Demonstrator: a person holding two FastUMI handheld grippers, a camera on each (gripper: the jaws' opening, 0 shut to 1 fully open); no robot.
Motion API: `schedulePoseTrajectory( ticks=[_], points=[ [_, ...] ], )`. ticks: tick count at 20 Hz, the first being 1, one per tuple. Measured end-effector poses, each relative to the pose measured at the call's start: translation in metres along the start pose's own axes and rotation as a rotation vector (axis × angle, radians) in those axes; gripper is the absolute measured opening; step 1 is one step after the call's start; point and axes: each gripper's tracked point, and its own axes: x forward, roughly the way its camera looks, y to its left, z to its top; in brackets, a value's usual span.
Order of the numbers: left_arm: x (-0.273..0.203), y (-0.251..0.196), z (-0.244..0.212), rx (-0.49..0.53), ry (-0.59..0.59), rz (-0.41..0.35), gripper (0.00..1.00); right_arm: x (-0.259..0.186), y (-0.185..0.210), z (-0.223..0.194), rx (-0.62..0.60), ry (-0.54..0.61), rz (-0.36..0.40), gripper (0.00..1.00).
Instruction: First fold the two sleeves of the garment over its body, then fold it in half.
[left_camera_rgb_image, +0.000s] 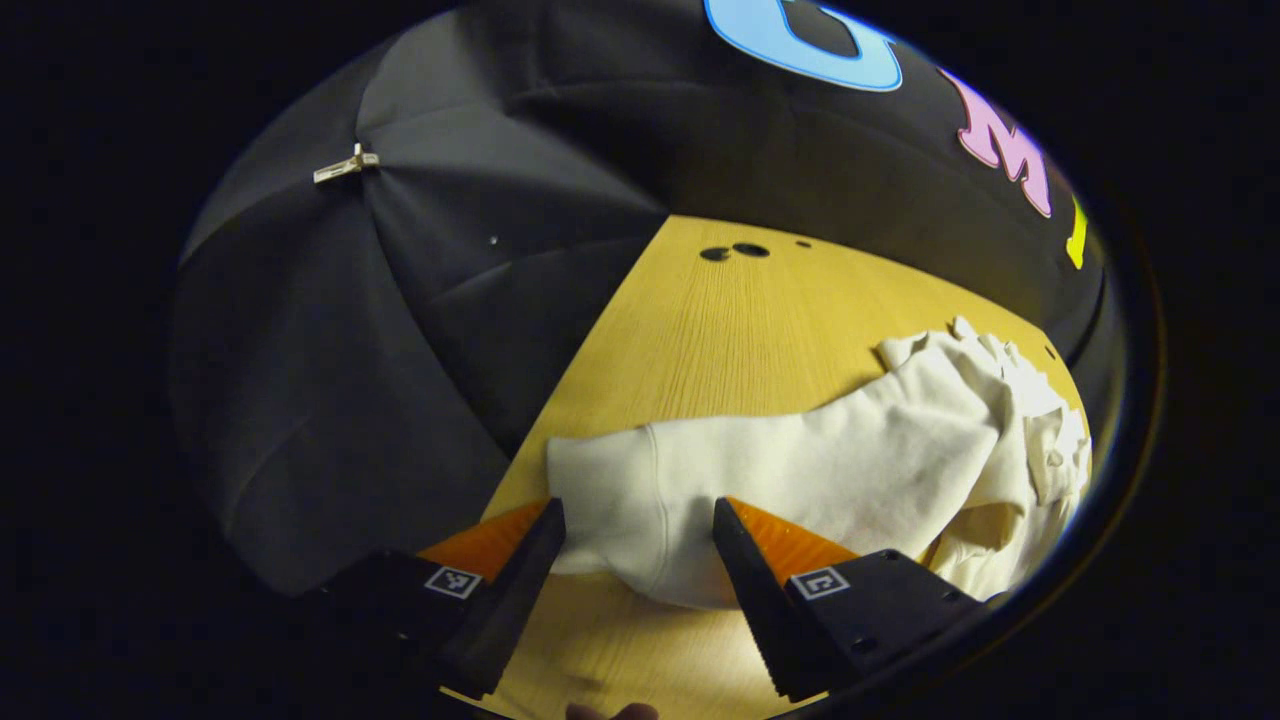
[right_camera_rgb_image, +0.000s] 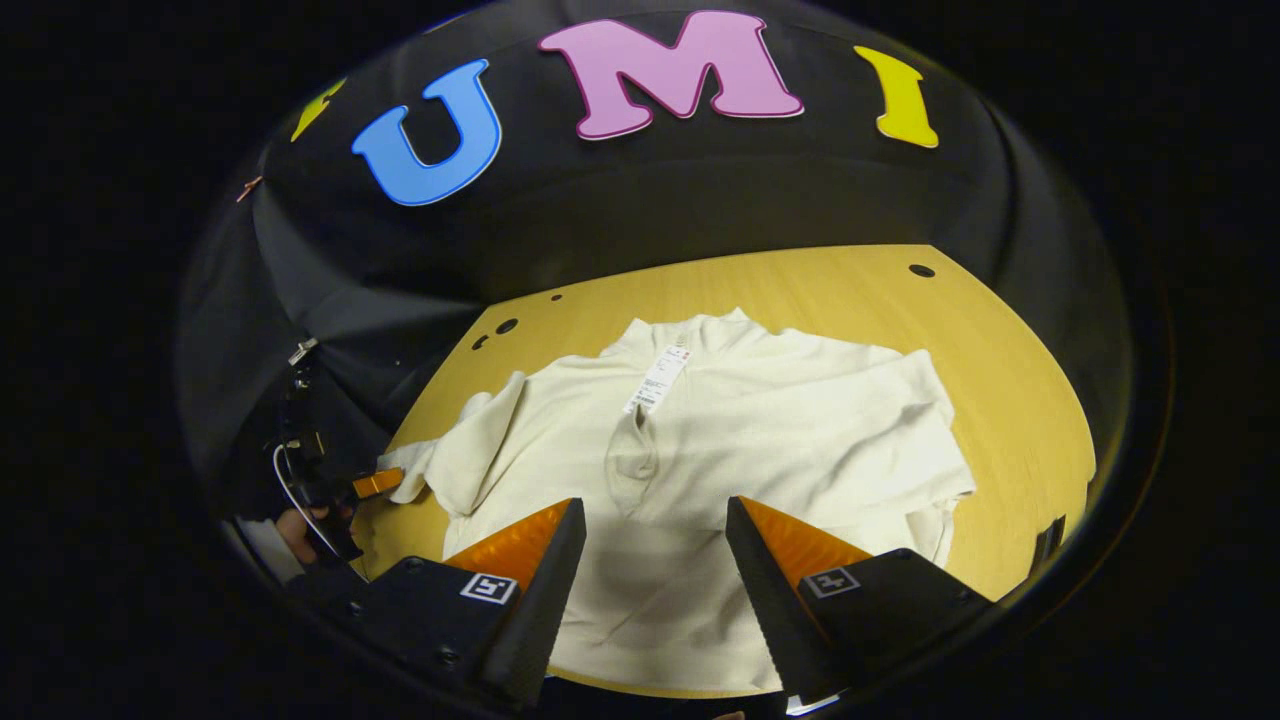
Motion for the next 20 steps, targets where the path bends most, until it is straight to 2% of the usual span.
schedulePoseTrajectory(
  ticks=[1,3,4,5,8,11,13,16,20],
  points=[
    [0.002,-0.002,-0.002,0.008,0.003,0.000,0.99,-0.003,-0.005,-0.001,0.007,-0.001,-0.009,0.88],
    [0.001,-0.003,0.001,0.010,0.007,0.006,0.97,-0.009,-0.015,-0.003,0.023,-0.002,-0.027,0.87],
    [0.003,-0.004,0.000,0.009,0.015,0.005,0.94,-0.011,-0.018,-0.004,0.032,-0.004,-0.030,0.88],
    [0.005,-0.008,0.000,0.009,0.023,-0.014,0.86,-0.014,-0.021,-0.004,0.036,-0.006,-0.033,0.88],
    [0.007,-0.005,0.010,-0.031,0.028,-0.033,0.22,-0.025,-0.032,-0.002,0.038,-0.021,-0.047,0.88],
    [0.004,-0.006,0.012,-0.045,0.042,-0.047,0.12,-0.034,-0.044,-0.004,0.042,-0.023,-0.056,0.88],
    [-0.003,-0.008,0.022,-0.041,0.010,-0.042,0.08,-0.040,-0.053,-0.007,0.052,-0.020,-0.063,0.88],
    [-0.028,-0.027,0.053,-0.036,-0.096,-0.060,0.07,-0.045,-0.064,-0.009,0.063,-0.019,-0.072,0.88],
    [-0.068,-0.080,0.090,-0.051,-0.199,-0.153,0.07,-0.045,-0.072,-0.010,0.069,-0.011,-0.065,0.88]
  ],
)
